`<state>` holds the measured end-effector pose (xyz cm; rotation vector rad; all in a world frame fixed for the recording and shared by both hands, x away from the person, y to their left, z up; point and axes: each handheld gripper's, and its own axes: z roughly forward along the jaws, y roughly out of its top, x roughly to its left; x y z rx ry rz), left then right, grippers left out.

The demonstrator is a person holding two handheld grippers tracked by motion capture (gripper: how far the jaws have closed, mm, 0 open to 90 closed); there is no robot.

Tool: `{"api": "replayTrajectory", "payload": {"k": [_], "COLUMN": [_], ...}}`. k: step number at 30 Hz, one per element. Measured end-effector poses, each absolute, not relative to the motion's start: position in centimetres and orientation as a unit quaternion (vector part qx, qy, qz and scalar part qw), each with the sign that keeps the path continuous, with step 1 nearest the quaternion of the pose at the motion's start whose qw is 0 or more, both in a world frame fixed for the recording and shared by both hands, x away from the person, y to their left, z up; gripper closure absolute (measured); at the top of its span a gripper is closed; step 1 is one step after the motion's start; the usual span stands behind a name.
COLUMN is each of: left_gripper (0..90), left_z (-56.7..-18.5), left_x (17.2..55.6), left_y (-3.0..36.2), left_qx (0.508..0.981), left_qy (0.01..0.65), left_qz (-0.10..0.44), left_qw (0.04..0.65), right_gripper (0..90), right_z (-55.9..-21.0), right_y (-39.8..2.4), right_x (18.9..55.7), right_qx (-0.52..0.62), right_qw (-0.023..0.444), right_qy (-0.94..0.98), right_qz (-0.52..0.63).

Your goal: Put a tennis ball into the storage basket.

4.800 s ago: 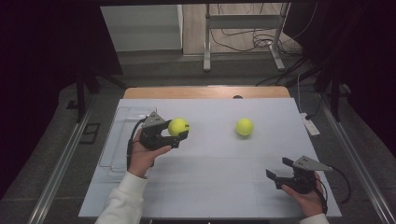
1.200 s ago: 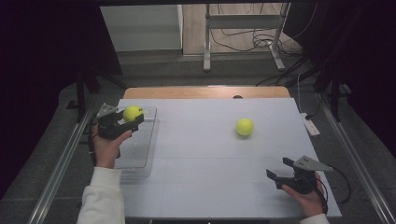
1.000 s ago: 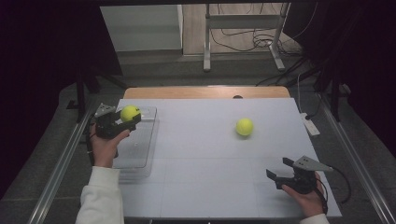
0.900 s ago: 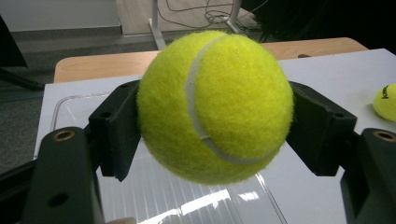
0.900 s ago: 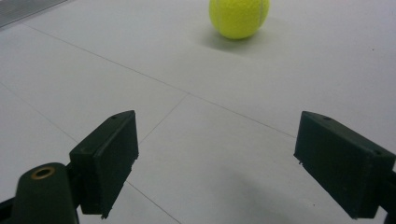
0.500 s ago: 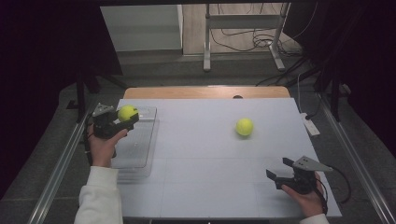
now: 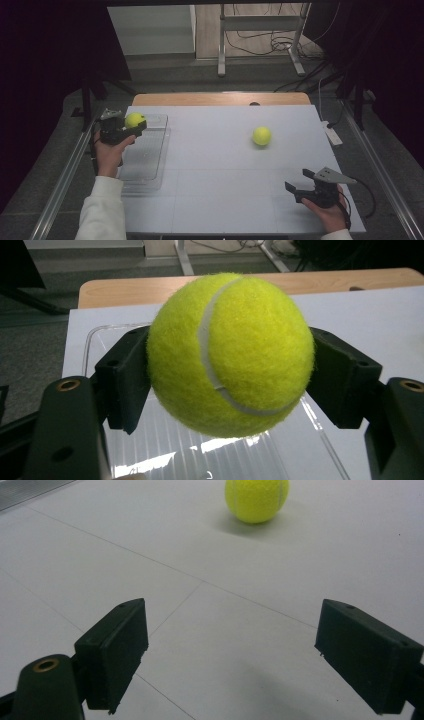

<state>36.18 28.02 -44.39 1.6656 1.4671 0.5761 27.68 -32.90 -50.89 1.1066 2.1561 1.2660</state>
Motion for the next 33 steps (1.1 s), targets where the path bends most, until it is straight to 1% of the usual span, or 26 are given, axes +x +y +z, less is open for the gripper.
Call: {"api": "replayTrajectory", "payload": {"k": [12,33], "left_gripper": [26.4,26.3], "left_z": [-45.7,-46.8], "left_x": [38.0,39.2], "left_y": [28.3,28.7], "left_qx": [0.680,0.694], "left_qy": [0.592,0.603], "left_qz": [0.209,0.203], "left_qw": [0.379,0.337], "right_gripper": [14.1,14.2], "right_z": [-50.9,-50.9], "right_y": [-32.9,-32.9], "right_x": [27.7,27.7], "right_qx": [0.397,0.398], "right_qw": [0.201,0.201], "right_qy": [0.772,0.772], "right_qz": [0.453,0.454]}}
